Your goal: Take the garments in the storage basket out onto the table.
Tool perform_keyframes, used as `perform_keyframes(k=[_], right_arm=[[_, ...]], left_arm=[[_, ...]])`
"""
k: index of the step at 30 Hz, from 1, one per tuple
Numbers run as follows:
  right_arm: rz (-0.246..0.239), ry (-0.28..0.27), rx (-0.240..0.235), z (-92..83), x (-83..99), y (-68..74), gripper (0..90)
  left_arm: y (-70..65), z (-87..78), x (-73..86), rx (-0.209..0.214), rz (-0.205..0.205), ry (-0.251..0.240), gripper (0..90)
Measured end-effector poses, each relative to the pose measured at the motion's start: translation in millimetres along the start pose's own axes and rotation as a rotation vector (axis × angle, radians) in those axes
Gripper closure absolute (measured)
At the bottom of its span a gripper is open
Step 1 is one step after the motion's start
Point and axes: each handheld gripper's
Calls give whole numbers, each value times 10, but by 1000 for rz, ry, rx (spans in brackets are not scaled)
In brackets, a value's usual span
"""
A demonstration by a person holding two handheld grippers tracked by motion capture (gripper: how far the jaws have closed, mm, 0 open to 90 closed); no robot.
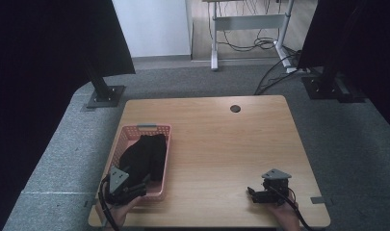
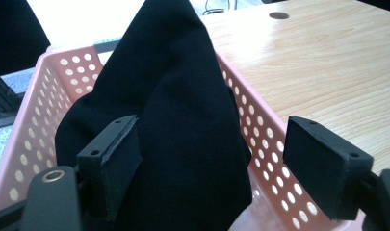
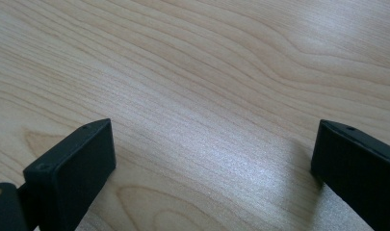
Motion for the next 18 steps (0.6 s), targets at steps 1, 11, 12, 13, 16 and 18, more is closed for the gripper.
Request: perform_keyframes(k=[1, 11, 12, 13, 16, 18], right_arm=[[0, 0, 0, 0, 0, 0, 12], [0, 0, 0, 0, 0, 0, 12], [0, 0, 0, 0, 0, 0, 12], [0, 0, 0, 0, 0, 0, 12], [0, 0, 0, 0, 0, 0, 12], [0, 0, 0, 0, 0, 0, 12]], left_arm=[[1, 6, 2, -1, 0, 2, 212], [-5, 80, 30, -3, 16, 13, 209], [-3, 86, 32, -5, 15, 15, 209], [-2, 91, 35, -8, 14, 16, 209], [-1, 99, 37, -18, 16, 20, 209], [2, 109, 41, -25, 19, 25, 209]])
Point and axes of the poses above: each handheld gripper's, and its own axes: z roughly forward along the jaws, x roughly out of its underside, y roughly to its left, and after that the axes turned 11 degrees about y, right-handed
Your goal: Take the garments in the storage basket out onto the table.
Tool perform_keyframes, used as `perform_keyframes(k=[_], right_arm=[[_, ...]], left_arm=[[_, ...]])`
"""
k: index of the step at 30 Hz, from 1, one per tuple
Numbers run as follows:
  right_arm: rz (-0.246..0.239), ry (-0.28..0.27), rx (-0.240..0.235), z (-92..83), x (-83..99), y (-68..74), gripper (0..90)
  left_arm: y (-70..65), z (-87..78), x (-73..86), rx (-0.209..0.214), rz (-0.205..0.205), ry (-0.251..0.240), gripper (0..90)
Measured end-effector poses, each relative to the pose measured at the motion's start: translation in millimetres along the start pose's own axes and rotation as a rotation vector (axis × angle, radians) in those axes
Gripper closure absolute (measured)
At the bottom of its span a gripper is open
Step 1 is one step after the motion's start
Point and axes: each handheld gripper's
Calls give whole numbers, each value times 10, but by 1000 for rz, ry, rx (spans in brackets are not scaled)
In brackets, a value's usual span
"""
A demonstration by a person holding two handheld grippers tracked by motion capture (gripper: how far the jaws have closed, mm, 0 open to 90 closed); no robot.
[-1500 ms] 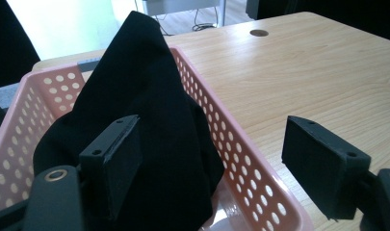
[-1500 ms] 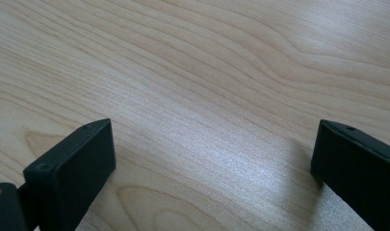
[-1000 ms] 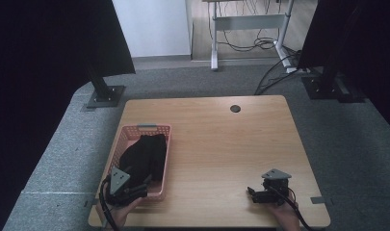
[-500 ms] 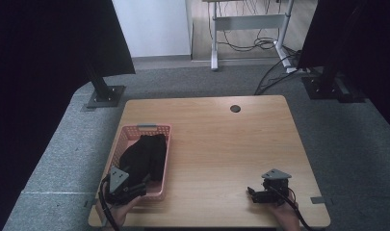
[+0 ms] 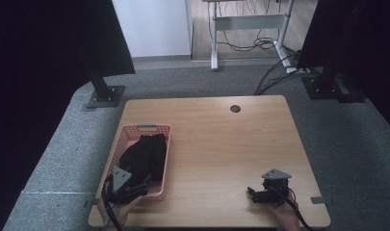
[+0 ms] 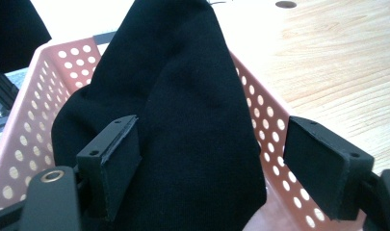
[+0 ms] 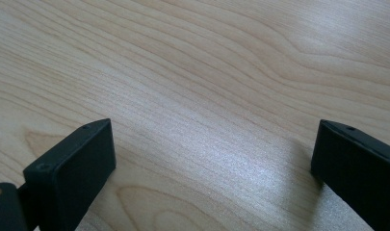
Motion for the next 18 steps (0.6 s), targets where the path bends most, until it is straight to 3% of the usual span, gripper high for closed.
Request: perform_keyframes(k=[18], right_arm=[[0, 0, 0, 0, 0, 0, 12]], left_arm=[[21, 151, 43, -44, 5, 42, 198]])
Point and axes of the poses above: each handheld gripper's, and its own axes: z roughly forward along the jaws, x roughly out of its underside, y roughly to its left, and after that the axes turned 11 degrees about y, right-handed
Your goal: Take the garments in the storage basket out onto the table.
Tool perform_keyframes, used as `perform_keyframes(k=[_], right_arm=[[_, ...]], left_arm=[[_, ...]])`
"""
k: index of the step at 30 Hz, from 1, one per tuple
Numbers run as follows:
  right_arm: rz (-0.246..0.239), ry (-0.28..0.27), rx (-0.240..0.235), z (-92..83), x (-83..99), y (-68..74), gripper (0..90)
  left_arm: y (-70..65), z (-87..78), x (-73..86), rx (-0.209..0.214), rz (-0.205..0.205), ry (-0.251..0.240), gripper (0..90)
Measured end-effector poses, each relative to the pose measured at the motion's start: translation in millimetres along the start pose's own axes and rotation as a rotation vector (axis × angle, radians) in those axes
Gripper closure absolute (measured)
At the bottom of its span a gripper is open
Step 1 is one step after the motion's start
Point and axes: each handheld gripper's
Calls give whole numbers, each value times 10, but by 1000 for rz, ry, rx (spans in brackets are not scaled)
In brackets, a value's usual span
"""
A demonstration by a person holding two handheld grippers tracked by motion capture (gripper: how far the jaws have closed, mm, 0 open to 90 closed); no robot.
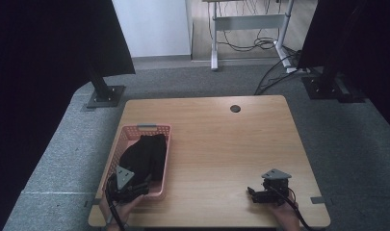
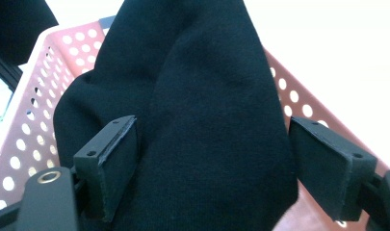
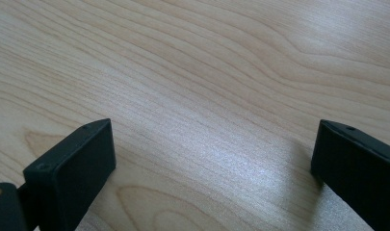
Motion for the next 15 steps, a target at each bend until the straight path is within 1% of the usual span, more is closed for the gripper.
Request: perform_keyframes(k=[4, 7, 15], right_arm=[[0, 0, 0, 0, 0, 0, 12], [0, 0, 0, 0, 0, 0, 12], [0, 0, 0, 0, 0, 0, 12]], left_arm=[[20, 34, 4, -8, -7, 8, 198], [43, 68, 13, 3, -22, 9, 201], [75, 106, 9, 2, -44, 2, 203]])
Point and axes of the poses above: each handheld gripper's, and its own axes: z roughly forward along the jaws, x roughly out of its underside, y roughly to its left, and after that the axes turned 11 degrees about y, right-handed
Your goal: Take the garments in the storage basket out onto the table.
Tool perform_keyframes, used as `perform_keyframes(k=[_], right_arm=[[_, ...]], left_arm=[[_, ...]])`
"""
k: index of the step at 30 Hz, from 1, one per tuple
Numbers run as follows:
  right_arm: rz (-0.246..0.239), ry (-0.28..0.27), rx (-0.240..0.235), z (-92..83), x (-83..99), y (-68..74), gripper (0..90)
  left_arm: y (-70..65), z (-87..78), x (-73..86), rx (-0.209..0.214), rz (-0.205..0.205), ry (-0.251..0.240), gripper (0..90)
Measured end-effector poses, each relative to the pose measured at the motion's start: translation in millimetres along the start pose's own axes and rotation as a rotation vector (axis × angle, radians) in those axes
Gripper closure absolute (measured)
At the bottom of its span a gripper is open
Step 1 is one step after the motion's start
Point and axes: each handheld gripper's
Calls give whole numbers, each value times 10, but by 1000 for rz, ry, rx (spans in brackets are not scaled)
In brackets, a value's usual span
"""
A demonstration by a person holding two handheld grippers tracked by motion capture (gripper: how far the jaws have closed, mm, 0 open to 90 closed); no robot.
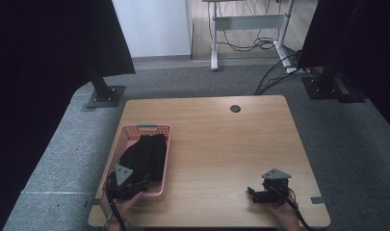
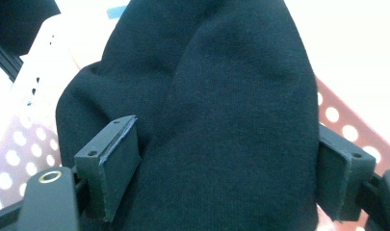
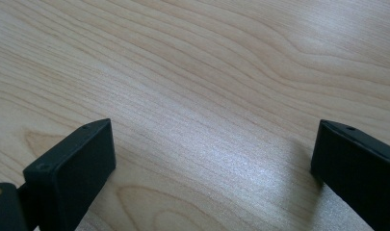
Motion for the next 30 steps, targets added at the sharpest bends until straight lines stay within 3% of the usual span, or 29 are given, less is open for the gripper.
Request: perform_keyframes(k=[7, 8, 17, 24, 30], right_arm=[[0, 0, 0, 0, 0, 0, 12], [0, 0, 0, 0, 0, 0, 12], [0, 0, 0, 0, 0, 0, 12], [0, 0, 0, 0, 0, 0, 12], [0, 0, 0, 0, 0, 0, 12]], left_arm=[[31, 16, 10, -1, -26, -20, 262], [37, 15, 15, 1, -30, -24, 324], [96, 5, 61, -7, -67, -70, 566], [113, -23, 70, -17, -73, -100, 641], [195, -52, 61, 3, -77, -108, 694]])
Point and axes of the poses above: each handheld gripper's, and its own axes: z roughly forward along the jaws, x roughly out of its underside, y roughly to its left, and after that the axes turned 11 degrees about y, right-handed
